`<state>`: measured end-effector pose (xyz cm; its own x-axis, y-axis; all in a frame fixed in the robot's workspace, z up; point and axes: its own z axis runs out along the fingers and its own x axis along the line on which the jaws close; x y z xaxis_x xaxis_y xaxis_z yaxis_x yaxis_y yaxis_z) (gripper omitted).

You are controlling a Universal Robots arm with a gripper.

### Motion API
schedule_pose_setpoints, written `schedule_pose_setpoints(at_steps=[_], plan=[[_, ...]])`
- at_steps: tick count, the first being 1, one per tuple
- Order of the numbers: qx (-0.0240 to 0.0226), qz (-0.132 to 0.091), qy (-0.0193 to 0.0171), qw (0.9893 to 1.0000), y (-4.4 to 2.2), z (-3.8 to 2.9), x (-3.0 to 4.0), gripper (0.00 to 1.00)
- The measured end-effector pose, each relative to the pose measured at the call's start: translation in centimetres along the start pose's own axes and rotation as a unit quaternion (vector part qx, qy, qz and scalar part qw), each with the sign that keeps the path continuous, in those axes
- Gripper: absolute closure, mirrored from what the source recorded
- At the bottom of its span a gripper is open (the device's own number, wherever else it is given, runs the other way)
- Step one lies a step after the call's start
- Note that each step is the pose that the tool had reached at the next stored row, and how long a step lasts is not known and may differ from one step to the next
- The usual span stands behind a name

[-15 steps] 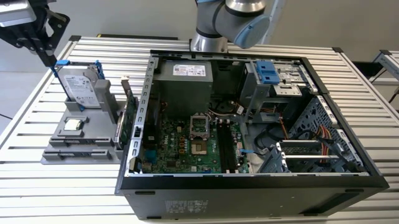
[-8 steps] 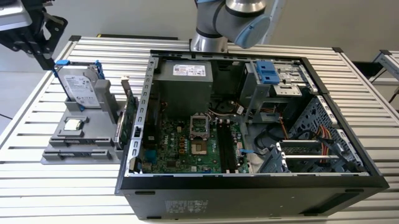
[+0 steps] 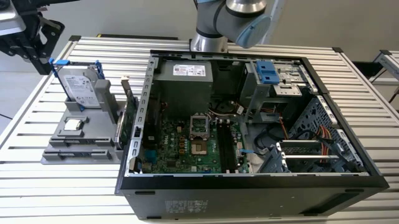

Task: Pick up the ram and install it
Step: 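Pick up the ram and move it above insertion slot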

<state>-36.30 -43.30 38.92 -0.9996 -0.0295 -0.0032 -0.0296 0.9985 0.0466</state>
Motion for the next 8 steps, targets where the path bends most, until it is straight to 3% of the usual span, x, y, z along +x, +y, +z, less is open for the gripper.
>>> schedule_pose_setpoints(at_steps=[8], plan=[[0.0000,0.006,-0.0003,1.0000,-1.42,-0.05,0.04,1.00]])
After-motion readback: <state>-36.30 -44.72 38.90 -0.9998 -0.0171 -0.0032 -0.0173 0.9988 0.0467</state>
